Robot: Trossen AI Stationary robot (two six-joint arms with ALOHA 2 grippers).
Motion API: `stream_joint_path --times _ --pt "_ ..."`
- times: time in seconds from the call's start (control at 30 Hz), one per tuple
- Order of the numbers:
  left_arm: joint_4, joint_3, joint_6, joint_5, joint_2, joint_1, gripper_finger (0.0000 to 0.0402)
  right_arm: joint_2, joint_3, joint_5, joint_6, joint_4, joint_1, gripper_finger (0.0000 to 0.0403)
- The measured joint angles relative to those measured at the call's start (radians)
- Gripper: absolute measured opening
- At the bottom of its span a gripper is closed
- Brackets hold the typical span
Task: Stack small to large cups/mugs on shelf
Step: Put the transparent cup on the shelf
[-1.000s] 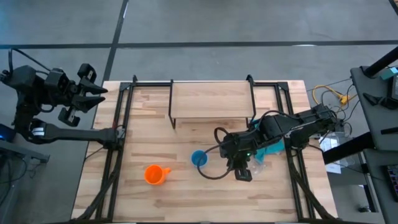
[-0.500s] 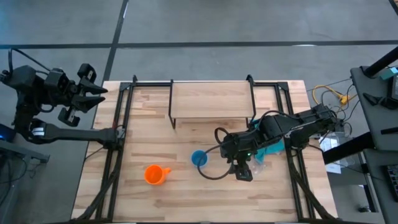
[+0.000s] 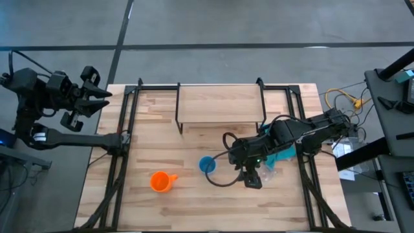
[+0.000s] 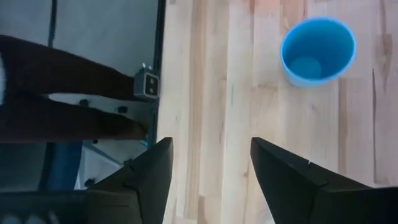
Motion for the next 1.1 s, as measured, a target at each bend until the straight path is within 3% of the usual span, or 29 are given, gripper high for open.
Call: stream_joint_path --times 0.23,0.37,0.6,0.83,1.1 --pt "0.0 0.0 0.0 0.0 0.0 0.0 0.0099 0.0 0.005 0.0 -0.033 -0.011 0.0 0.021" --pt "0.0 0.0 0.0 0.0 0.0 0.0 0.0099 0.0 0.006 -0.043 0.021 -0.13 0.002 0.021" --pt "0.0 0.0 0.0 0.0 0.0 0.0 0.0099 -0.001 -0.025 -0.07 -0.032 -0.366 0.008 0.021" --pt "0.0 -0.001 0.0 0.0 0.0 0.0 0.0099 0.0 -0.144 0.073 -0.034 -0.37 0.037 0.021" --pt "0.0 -0.001 0.0 0.0 0.0 0.0 0.0099 0.002 -0.368 0.077 -0.004 -0.339 0.067 0.021"
